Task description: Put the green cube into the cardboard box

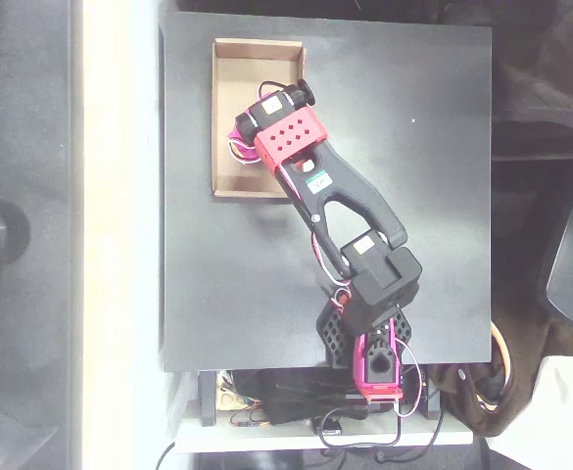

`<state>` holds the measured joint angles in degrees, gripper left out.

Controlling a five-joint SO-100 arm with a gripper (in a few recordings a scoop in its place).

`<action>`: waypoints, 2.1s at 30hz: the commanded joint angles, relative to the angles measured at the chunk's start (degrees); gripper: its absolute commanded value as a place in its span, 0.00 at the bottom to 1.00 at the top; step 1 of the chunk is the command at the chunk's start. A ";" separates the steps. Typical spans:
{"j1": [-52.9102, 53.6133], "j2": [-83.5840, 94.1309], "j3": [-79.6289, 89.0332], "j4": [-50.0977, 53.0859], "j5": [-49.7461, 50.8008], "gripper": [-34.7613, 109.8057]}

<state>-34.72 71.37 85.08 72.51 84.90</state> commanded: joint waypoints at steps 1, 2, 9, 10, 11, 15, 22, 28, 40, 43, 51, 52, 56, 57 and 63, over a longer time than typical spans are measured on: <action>-1.05 1.32 -1.14 -0.35 0.62 0.42; -1.05 1.32 -1.14 -0.35 0.62 0.44; -1.05 1.41 -1.05 -0.35 0.62 0.46; -1.05 1.58 -1.05 -0.35 0.62 0.46; -1.05 1.93 -1.05 -0.35 0.62 0.46; -1.05 3.52 -1.05 -0.35 0.62 0.46; -1.05 13.27 -1.05 -0.35 0.62 0.46; -0.35 25.05 -1.05 -0.35 0.62 0.46; 4.39 44.82 -1.05 -0.35 0.62 0.46; 7.12 49.04 -1.05 -0.35 0.62 0.46; 17.67 56.87 0.00 -0.26 0.62 0.45; 19.16 57.13 0.00 -0.26 0.62 0.45; 24.26 57.30 0.26 -0.26 0.62 0.45; 25.49 57.30 0.70 -0.26 0.62 0.45; 30.15 59.85 5.45 -1.93 0.53 0.45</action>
<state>-5.80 128.23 88.77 71.98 85.34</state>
